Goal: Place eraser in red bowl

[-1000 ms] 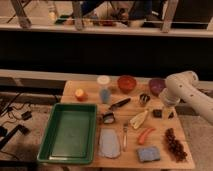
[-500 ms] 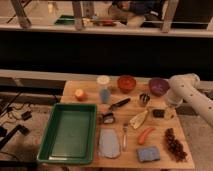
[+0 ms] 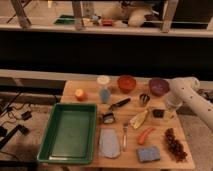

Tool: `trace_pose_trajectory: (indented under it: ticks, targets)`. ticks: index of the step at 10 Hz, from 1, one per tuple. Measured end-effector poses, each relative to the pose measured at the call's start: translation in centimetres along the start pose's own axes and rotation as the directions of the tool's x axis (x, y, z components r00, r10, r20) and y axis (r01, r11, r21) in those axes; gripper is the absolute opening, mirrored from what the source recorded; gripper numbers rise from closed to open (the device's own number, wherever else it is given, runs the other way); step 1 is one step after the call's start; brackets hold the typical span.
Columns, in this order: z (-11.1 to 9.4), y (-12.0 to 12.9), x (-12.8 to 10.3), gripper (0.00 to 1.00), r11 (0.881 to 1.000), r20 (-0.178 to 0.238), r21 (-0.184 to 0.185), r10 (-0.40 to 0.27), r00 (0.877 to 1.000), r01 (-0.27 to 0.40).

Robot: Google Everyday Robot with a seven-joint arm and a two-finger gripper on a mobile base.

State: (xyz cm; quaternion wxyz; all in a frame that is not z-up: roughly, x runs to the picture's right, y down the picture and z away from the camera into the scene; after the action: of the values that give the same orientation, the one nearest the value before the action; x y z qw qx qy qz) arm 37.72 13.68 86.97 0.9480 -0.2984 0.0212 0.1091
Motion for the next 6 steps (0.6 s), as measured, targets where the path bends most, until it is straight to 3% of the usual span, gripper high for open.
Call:
trace_pose_trajectory:
  ticks: [6]
  targets:
    - [1.3, 0.9, -0.6, 0.80, 0.999, 0.033, -0.034, -0.002, 0.999, 0.003]
